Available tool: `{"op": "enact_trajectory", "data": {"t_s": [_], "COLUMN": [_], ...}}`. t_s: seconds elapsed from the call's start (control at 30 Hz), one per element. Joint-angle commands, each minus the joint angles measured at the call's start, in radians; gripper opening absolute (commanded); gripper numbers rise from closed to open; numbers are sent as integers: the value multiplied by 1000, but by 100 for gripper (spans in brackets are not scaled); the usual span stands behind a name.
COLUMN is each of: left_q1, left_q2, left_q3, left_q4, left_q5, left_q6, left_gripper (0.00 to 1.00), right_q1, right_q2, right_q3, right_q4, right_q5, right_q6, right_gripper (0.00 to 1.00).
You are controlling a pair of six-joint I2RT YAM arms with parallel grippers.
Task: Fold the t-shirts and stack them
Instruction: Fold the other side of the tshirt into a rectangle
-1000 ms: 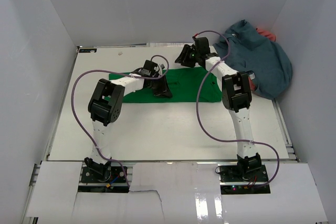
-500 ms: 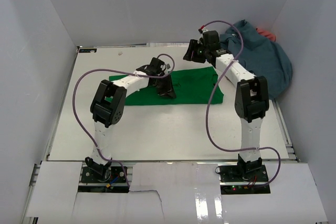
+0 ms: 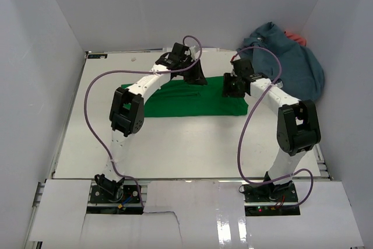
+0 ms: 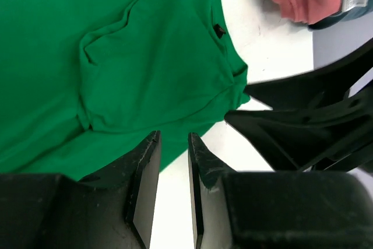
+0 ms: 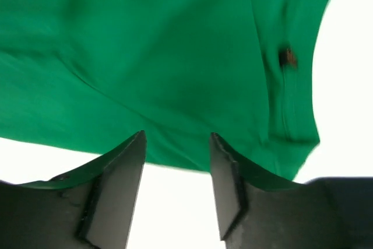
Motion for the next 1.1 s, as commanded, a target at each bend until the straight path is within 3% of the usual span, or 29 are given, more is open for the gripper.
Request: {"op": "enact_trajectory", "data": {"t_s": [0.0, 0.13, 0.17, 1.07], "left_q1": [-16, -23, -23, -26], "left_q2": [55, 118, 129, 209], "left_q3": [53, 93, 104, 175], "left_q4": [-30, -32, -32, 22], "left_q5": [52, 73, 78, 20], "left_q6": [34, 66, 74, 143], "left_gripper": [36, 36, 36, 36], "right_q1": [-5, -5, -5, -22], "right_q2": [-51, -56, -53, -1], "right_q3": [-54, -94, -97, -172], "right_q4": [-29, -30, -30, -23], "right_q5": [41, 46, 46, 250], "right_q6": [-25, -24, -25, 36], "right_gripper": [53, 10, 8, 8]}}
